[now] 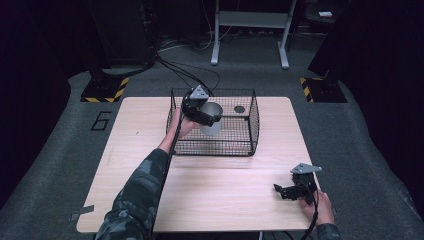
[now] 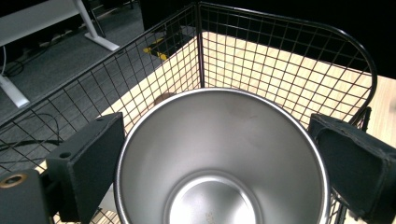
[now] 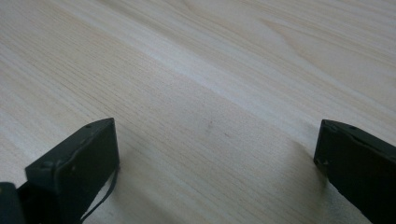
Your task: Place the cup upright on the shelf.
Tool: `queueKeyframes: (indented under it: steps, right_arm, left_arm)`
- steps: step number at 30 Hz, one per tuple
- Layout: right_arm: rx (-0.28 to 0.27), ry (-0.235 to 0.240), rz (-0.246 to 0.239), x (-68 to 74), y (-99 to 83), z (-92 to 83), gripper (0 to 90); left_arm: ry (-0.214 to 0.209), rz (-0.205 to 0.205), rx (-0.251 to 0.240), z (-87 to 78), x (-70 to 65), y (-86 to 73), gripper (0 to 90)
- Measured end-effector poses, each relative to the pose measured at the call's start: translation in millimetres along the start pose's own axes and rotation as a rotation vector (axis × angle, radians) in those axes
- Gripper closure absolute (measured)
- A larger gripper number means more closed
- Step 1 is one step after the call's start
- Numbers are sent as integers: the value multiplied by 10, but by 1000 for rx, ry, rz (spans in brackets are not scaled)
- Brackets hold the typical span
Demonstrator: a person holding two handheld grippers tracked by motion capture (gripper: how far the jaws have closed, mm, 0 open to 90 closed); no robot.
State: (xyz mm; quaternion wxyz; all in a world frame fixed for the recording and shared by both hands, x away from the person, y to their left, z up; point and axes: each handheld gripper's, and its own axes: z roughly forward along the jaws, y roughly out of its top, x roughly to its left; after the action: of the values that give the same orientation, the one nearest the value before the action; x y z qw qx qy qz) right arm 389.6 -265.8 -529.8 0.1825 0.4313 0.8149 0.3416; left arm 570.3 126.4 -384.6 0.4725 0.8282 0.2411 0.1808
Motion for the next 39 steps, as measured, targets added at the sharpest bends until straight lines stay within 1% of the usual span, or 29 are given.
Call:
queueKeyframes:
  steps: [3,5,6,7,8,9,10,11,12,13,14,15,16,17,18,19,20,21,23,24,27,28,30,31,33,35,36,38,39]
  right_arm:
    - [0,0,0,0,0,0,0]
    - [0,0,0,0,0,0,0]
    - [0,0,0,0,0,0,0]
    - [-8,-6,1,2,-2,5,0]
    - [1,0,0,0,0,-1,0]
    - [0,0,0,0,0,0,0]
    - [0,0,0,0,0,0,0]
    - [0,0,0,0,0,0,0]
    - [0,0,0,0,0,0,0]
    - [0,0,0,0,0,0,0]
    - [0,0,0,0,0,0,0]
    - [-6,-2,1,2,-1,4,0]
    - [1,1,0,0,0,-1,0]
    - [0,0,0,0,0,0,0]
    - [0,0,0,0,0,0,0]
    - [0,0,0,0,0,0,0]
    - [0,0,0,0,0,0,0]
    - [0,0,0,0,0,0,0]
    - [0,0,0,0,0,0,0]
    - [1,0,0,0,0,-1,0]
    - [0,0,0,0,0,0,0]
    - [1,1,0,0,0,0,0]
    - [0,0,0,0,0,0,0]
    - [0,0,0,0,0,0,0]
    - [0,0,2,2,0,0,0]
    - [0,0,-1,-1,0,0,0]
    - [-3,-4,0,1,-1,2,0]
    - [0,0,0,0,0,0,0]
    - [0,0,-1,0,0,0,0]
  left_arm:
    - [-4,0,5,17,12,-9,67]
    - [-12,-4,20,53,20,-26,66]
    - [-6,-4,17,64,19,-32,67]
    - [-17,-8,23,73,26,-37,67]
    - [-15,-3,23,80,32,-39,67]
    - [-8,-12,17,98,25,-49,66]
    - [-16,-4,32,98,38,-48,67]
    - [-10,-15,24,116,29,-58,67]
    - [-14,-3,38,118,43,-56,67]
    - [-7,-7,31,131,38,-63,67]
    - [-10,-11,36,141,40,-69,67]
    - [-13,-7,44,144,49,-72,67]
    - [-7,-8,39,156,50,-80,67]
    - [-10,-13,42,162,51,-84,66]
    - [-16,-14,52,165,55,-87,67]
    - [-7,-11,51,179,56,-95,67]
    - [-9,-15,54,185,54,-98,66]
    - [-11,-9,63,192,62,-101,67]
    - [-6,-8,65,202,59,-105,66]
    - [-14,-18,72,214,57,-111,66]
    - [-10,-18,79,233,58,-119,67]
    - [-12,-13,95,250,68,-127,66]
    - [-10,-10,103,269,70,-137,67]
    - [-18,-8,115,275,72,-140,67]
    - [-15,-13,115,291,64,-150,66]
    - [-15,-7,129,310,70,-158,66]
    - [-23,-16,138,316,72,-161,66]
    - [-20,-15,141,324,71,-166,66]
    - [-21,-6,157,329,81,-169,66]
